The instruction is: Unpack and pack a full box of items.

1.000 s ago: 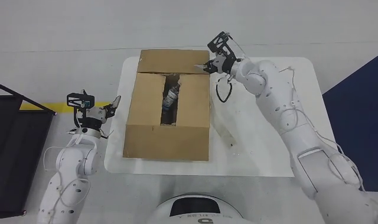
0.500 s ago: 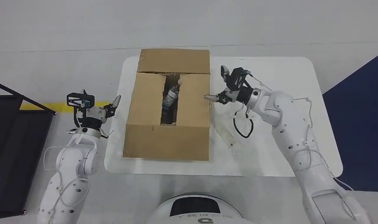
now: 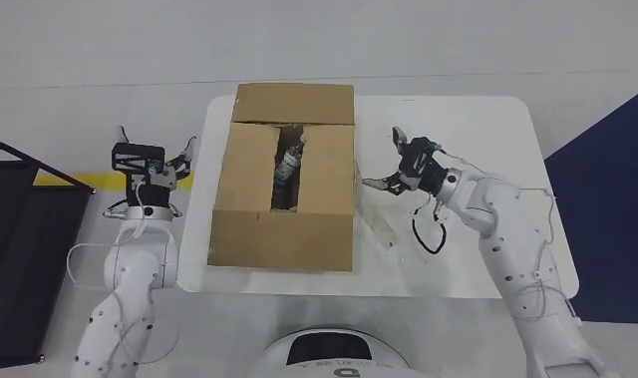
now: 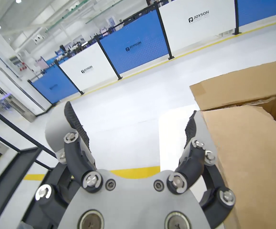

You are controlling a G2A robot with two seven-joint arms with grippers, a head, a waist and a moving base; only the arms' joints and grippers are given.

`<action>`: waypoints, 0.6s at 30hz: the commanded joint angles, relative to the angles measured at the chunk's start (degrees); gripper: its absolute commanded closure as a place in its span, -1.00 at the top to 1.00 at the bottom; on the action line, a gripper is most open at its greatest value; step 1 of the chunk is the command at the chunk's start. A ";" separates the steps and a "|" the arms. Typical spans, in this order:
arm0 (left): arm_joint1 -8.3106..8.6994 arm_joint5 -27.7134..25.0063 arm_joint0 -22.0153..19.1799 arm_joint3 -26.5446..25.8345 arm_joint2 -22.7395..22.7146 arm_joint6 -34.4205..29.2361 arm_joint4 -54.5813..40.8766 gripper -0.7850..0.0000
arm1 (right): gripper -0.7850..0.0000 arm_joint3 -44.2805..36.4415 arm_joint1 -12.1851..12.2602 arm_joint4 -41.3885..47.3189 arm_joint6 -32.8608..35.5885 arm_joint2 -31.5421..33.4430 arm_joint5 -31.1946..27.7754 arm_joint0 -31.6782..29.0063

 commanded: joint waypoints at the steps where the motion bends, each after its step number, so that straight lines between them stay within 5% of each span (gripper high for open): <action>1: -0.11 -0.68 -1.34 -0.75 2.95 -2.60 7.19 1.00 | 1.00 -2.21 0.27 0.13 1.34 1.42 1.61 -2.37; 11: -1.80 -3.83 -10.51 3.14 15.39 -17.57 21.66 1.00 | 1.00 -5.53 0.39 5.24 10.75 1.41 6.48 -3.77; 18: -2.31 -9.58 -12.98 6.47 17.68 -21.41 24.57 1.00 | 1.00 -2.61 -0.17 6.92 17.27 -3.26 8.42 1.34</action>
